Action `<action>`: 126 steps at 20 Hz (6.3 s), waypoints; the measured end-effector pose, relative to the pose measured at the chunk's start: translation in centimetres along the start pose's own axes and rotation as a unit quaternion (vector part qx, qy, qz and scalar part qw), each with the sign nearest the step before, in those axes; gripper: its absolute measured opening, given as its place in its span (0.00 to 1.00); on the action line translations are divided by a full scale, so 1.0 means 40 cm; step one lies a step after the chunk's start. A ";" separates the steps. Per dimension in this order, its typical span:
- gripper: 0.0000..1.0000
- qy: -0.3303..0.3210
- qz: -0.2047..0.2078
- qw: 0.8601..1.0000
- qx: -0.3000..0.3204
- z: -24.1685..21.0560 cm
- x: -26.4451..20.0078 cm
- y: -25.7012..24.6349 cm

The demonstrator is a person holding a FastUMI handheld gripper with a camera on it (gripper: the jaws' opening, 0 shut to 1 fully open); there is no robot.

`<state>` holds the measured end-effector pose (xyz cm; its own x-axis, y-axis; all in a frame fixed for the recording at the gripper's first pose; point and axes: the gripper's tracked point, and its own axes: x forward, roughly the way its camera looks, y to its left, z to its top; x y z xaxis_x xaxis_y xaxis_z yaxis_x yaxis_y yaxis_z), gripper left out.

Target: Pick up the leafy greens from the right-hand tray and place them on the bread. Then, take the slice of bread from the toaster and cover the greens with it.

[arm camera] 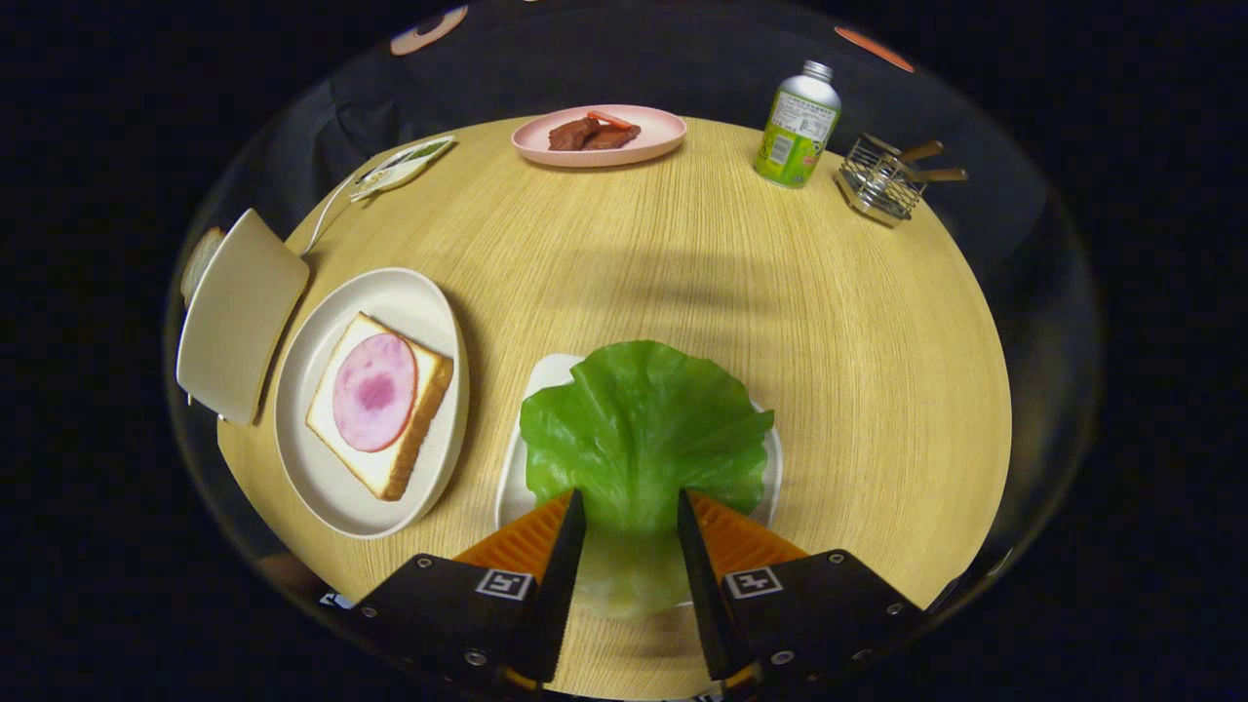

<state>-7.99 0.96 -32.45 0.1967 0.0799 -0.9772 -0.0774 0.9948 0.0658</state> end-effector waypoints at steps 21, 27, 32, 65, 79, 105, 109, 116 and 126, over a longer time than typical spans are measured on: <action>0.06 -0.117 0.078 0.990 -0.019 0.144 -0.177 0.142; 0.06 -0.124 0.105 0.986 -0.031 0.178 -0.189 0.218; 0.06 -0.105 0.132 0.985 -0.041 0.177 -0.153 0.301; 0.88 -0.115 0.162 0.978 -0.068 0.249 -0.294 0.557; 0.91 -0.118 0.178 0.974 -0.078 0.428 -0.458 0.790; 0.48 -0.050 0.120 0.980 -0.150 0.456 -0.322 1.052; 0.26 -0.057 0.111 0.983 -0.133 0.460 -0.318 1.031; 0.16 -0.092 0.148 0.978 -0.111 0.488 -0.386 1.007; 0.16 -0.169 0.208 0.961 -0.068 0.517 -0.535 0.921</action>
<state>5.16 37.18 -4.93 0.4259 0.5077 -0.7489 -0.3412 0.8567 0.3867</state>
